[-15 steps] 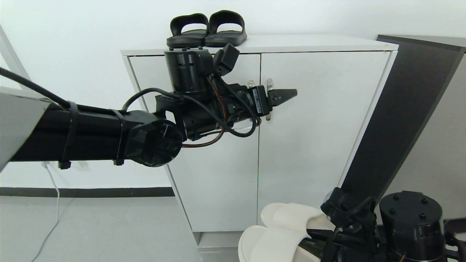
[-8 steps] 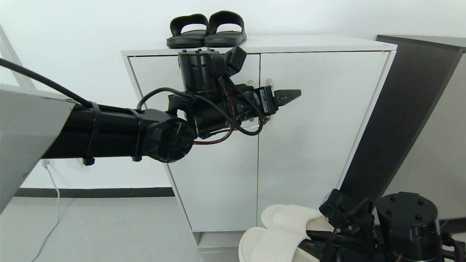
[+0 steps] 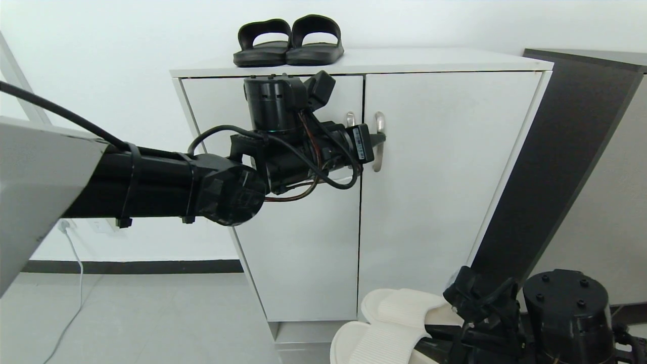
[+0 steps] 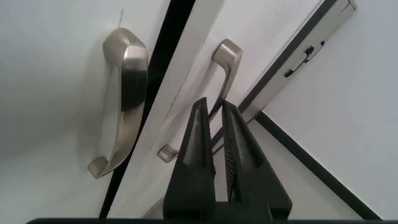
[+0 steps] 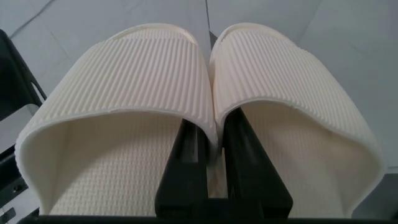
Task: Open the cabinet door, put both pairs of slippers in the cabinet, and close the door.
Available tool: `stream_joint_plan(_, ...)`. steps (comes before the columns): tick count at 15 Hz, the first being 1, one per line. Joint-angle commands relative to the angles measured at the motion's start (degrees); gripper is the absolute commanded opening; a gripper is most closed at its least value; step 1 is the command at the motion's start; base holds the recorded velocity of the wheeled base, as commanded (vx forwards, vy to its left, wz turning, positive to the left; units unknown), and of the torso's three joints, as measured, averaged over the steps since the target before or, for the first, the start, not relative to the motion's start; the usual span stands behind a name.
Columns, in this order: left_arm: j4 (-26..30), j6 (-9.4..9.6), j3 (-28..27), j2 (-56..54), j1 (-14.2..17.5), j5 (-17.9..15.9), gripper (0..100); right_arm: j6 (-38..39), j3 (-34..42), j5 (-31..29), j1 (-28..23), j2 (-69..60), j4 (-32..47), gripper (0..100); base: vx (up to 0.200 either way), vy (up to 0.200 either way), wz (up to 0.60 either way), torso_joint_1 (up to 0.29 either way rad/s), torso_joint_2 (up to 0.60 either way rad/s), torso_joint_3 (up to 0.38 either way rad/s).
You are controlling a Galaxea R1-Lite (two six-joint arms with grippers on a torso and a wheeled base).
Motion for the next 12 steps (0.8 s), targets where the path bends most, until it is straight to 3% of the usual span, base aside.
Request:
stream_joint_plan(1, -0.1, -0.14, 0.94, -1.5, -0.07, -0.1, 0, -0.05, 0.6, 0.15, 0.06, -0.14, -0.52, 0, 0.0, 0.0, 0.0, 0.0, 0.0, 0.0)
stream_joint_plan(5, -0.54, -0.05, 5.25, -4.49, -0.86, -0.19, 0, -0.67, 4.03, 3.49, 0.76, -0.23, -5.18, 0, 0.0, 0.0, 0.0, 0.0, 0.0, 0.0)
stream_joint_plan(12, -3.61, 0.65, 15.97, -11.17, -5.43, 1.57, 0, -3.22, 7.1, 6.57, 1.2, -0.41, -7.91, 0, 0.0, 0.0, 0.0, 0.0, 0.0, 0.0)
